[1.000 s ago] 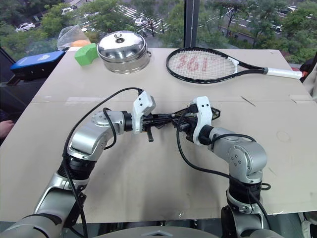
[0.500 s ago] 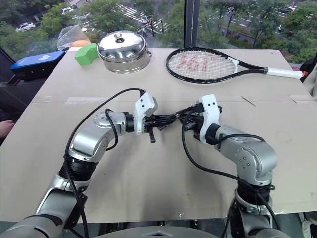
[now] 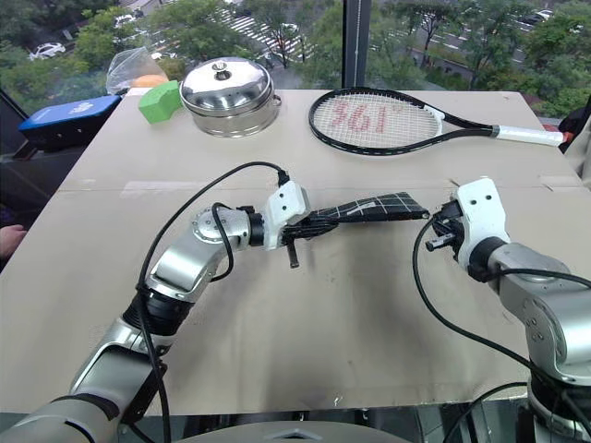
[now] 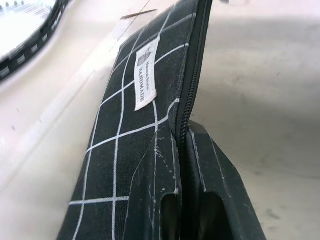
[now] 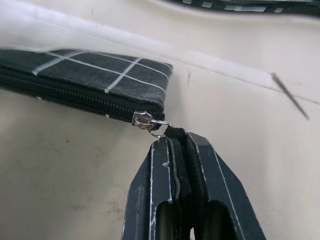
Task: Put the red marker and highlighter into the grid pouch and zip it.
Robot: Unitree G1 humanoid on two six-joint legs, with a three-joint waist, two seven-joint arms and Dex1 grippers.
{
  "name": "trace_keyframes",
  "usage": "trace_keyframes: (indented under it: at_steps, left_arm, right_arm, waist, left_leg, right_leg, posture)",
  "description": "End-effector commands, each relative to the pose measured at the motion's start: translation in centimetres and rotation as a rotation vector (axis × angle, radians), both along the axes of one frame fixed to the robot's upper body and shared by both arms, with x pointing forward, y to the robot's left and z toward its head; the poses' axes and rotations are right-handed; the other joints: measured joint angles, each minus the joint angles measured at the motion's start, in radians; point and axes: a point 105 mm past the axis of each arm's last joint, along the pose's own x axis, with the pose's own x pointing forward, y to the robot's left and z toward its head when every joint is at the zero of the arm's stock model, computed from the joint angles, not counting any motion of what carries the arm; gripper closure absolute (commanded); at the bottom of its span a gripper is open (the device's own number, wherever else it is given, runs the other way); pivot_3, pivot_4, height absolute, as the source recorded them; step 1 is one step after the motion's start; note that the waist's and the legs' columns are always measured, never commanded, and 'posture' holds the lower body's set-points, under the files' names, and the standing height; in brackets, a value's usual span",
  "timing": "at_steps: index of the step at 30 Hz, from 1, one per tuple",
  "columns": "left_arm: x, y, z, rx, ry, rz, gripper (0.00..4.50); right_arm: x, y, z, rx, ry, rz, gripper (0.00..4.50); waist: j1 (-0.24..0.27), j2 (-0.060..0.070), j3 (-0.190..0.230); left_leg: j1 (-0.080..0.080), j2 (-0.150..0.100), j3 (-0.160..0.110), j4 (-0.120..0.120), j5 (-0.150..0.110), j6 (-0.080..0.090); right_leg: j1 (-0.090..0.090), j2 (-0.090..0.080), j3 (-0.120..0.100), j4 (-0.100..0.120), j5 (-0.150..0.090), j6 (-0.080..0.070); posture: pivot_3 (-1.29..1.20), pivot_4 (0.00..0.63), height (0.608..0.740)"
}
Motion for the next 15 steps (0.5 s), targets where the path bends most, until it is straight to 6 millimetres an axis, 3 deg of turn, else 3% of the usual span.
trace_keyframes:
  at_steps: [1,3,9,10,15]
  left_arm:
    - [-0.1,0.7,0.3,0.035,-0.105,-0.052,3.52]
    - [-0.6,1.7,0.5,-0.021,-0.076,-0.056,2.57]
    - [-4.6,7.7,0.1,-0.171,0.222,-0.025,0.11]
    - [-5.2,8.6,0.1,-0.185,0.252,-0.008,0.0]
    - [-8.6,13.2,-0.7,-0.178,0.335,0.089,0.0]
  right_arm:
    - [-1.1,-0.8,0.7,-0.002,-0.081,0.077,3.89]
    - [-2.7,-1.6,-0.1,-0.046,-0.073,0.129,3.08]
    - [-7.8,-4.9,0.0,-0.076,-0.131,0.263,0.54]
    - [-8.7,-5.5,0.1,-0.081,-0.133,0.281,0.03]
    - [-13.8,-8.6,1.0,-0.141,-0.143,0.309,0.03]
  waist:
    - [0.0,0.0,0.0]
    - [0.003,0.0,0.0]
    - [-0.003,0.0,0.001]
    - [-0.002,0.0,0.001]
    - [0.004,0.002,0.001]
  left_leg:
    - [0.0,0.0,0.0,0.0,0.0,0.0]
    - [0.0,0.0,0.0,0.0,0.0,0.0]
    - [0.001,0.001,0.001,0.0,-0.001,0.001]
    - [0.001,0.001,0.001,0.0,-0.001,0.001]
    - [0.004,0.002,0.0,0.0,-0.001,0.001]
  right_leg:
    - [0.0,0.0,0.0,0.0,0.0,0.0]
    - [0.0,0.0,0.0,0.0,0.0,0.0]
    - [0.0,0.0,0.002,-0.001,-0.001,0.002]
    - [0.0,0.0,0.002,-0.001,-0.003,0.005]
    - [0.003,-0.002,0.001,-0.001,-0.006,0.002]
  posture:
    - [0.0,0.15,0.74]
    - [0.0,0.15,0.74]
    - [0.0,0.15,0.74]
    - [0.0,0.15,0.74]
    - [0.0,0.15,0.74]
